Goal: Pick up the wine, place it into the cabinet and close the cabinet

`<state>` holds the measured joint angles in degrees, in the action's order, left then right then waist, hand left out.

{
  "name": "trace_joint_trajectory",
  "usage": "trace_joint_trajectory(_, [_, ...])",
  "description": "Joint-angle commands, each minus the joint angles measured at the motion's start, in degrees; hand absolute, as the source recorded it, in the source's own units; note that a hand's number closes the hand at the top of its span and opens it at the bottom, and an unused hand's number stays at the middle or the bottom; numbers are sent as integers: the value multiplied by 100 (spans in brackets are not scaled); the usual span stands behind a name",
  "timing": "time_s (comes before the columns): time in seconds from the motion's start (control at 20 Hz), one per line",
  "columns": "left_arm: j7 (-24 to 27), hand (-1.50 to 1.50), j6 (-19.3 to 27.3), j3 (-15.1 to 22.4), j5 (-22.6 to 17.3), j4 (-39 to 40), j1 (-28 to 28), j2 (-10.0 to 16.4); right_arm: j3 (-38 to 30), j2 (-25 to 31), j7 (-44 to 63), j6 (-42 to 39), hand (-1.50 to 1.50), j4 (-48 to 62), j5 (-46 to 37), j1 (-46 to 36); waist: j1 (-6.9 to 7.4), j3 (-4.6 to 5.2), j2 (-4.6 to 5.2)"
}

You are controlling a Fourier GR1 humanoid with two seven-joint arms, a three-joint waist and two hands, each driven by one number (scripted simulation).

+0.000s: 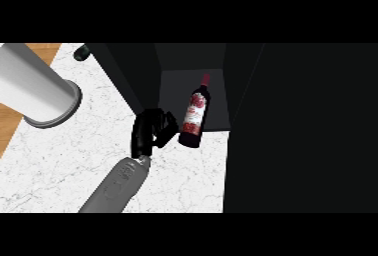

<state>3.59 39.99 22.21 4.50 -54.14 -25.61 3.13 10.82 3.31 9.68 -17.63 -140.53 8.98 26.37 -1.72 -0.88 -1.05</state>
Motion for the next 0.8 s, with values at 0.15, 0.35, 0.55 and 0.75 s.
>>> trace_joint_trajectory(0.15, [-492,150,-299,-126,-35,1070,-1254,-243,101,37,239,-86,-150,-371,481,80,-334,93,207])
trace_joint_trajectory(0.35, [-493,150,62,-84,-113,1108,-1121,-297,91,-26,-2,-150,-150,-106,408,3,-396,94,237])
trace_joint_trajectory(0.55, [-386,150,106,-261,-130,1060,-1180,-248,141,-73,85,-104,-150,-275,466,135,-385,100,225])
trace_joint_trajectory(0.75, [-312,150,114,-408,-268,1032,-1182,-132,168,-39,17,-197,-150,-198,399,177,-411,103,238])
